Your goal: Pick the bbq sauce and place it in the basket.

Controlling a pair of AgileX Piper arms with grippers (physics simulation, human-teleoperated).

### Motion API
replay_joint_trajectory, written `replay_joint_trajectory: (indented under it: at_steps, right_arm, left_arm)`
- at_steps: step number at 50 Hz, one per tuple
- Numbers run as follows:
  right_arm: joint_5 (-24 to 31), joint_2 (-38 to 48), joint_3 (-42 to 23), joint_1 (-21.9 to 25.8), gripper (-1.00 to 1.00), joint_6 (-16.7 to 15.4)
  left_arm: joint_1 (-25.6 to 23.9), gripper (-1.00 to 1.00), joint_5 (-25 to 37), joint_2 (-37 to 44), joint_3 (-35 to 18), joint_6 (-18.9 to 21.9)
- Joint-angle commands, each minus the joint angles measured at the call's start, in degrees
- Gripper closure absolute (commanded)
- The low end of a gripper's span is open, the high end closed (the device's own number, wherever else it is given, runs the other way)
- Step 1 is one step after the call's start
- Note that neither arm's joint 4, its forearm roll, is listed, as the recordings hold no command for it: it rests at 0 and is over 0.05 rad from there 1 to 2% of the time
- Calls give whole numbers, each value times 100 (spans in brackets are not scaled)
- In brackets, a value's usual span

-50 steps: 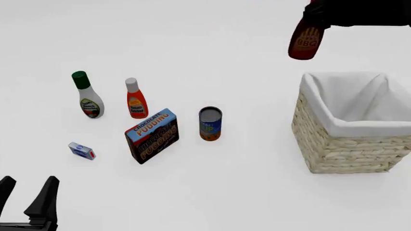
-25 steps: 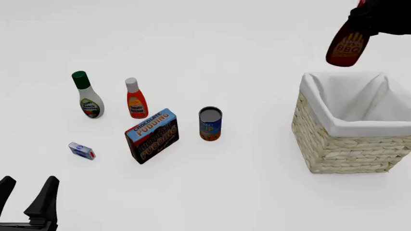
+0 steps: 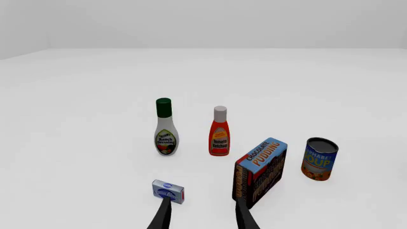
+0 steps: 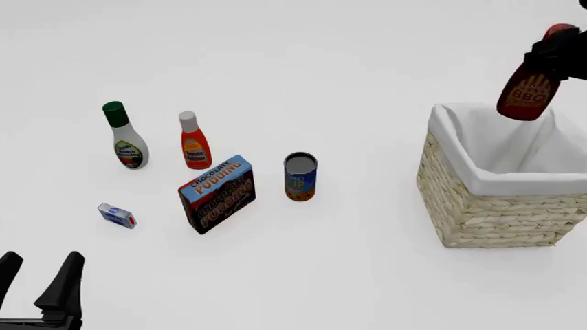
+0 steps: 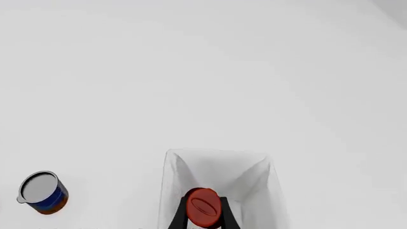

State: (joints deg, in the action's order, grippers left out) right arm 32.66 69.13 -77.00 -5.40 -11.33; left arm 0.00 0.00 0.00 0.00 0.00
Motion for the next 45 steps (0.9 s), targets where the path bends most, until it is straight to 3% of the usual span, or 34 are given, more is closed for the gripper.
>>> replay_joint_trajectory:
  at_steps: [1,45]
  right_arm:
    - [-243,-46,362,-208,100,66]
    - [-1310,523,1526,-595,100,194]
  left_arm:
    - [0,-100,0,0,0,0]
    - [0,-100,0,0,0,0]
